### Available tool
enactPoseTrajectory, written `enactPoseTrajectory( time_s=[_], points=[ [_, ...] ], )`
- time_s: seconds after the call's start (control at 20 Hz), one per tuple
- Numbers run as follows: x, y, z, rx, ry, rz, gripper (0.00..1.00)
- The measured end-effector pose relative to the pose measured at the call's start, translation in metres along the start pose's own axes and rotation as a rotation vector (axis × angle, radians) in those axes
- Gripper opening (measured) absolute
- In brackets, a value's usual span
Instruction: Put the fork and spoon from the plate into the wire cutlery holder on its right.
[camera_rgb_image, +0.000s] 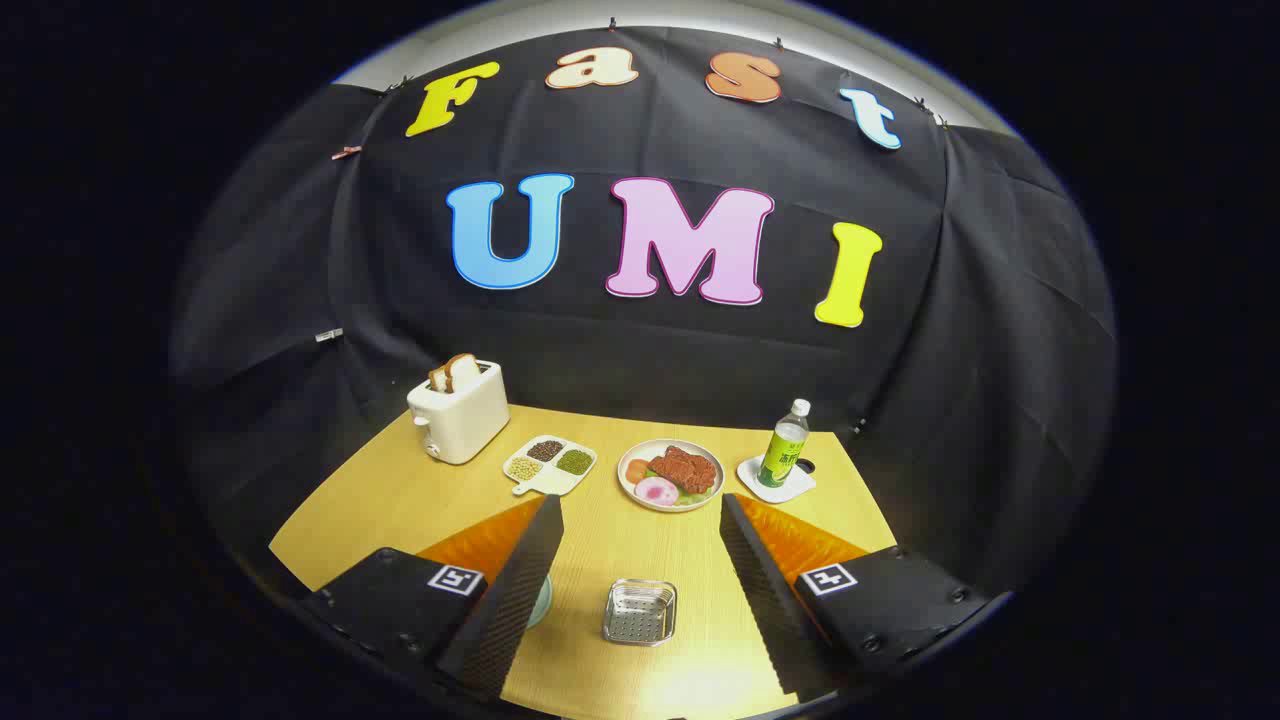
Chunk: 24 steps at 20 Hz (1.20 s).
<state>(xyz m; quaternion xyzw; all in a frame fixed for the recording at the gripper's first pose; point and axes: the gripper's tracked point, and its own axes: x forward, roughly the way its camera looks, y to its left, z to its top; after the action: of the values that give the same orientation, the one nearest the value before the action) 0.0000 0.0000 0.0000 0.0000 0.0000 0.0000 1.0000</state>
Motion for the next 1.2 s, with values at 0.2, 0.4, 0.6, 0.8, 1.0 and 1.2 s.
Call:
enactPoseTrajectory(
  time_s=[0.2,0.4,0.6,0.8,1.0,1.2],
  points=[
    [0.001,0.000,0.001,0.001,0.000,0.001,0.98],
    [0.002,-0.001,0.000,0.002,0.001,-0.001,0.98],
    [0.002,0.000,0.000,0.002,0.002,0.000,0.99],
    [0.003,0.005,0.000,0.012,0.002,0.015,0.99],
    [0.004,0.047,-0.023,0.048,0.114,0.143,0.99],
    [0.008,0.100,-0.072,0.060,0.305,0.264,0.99]
  ],
)
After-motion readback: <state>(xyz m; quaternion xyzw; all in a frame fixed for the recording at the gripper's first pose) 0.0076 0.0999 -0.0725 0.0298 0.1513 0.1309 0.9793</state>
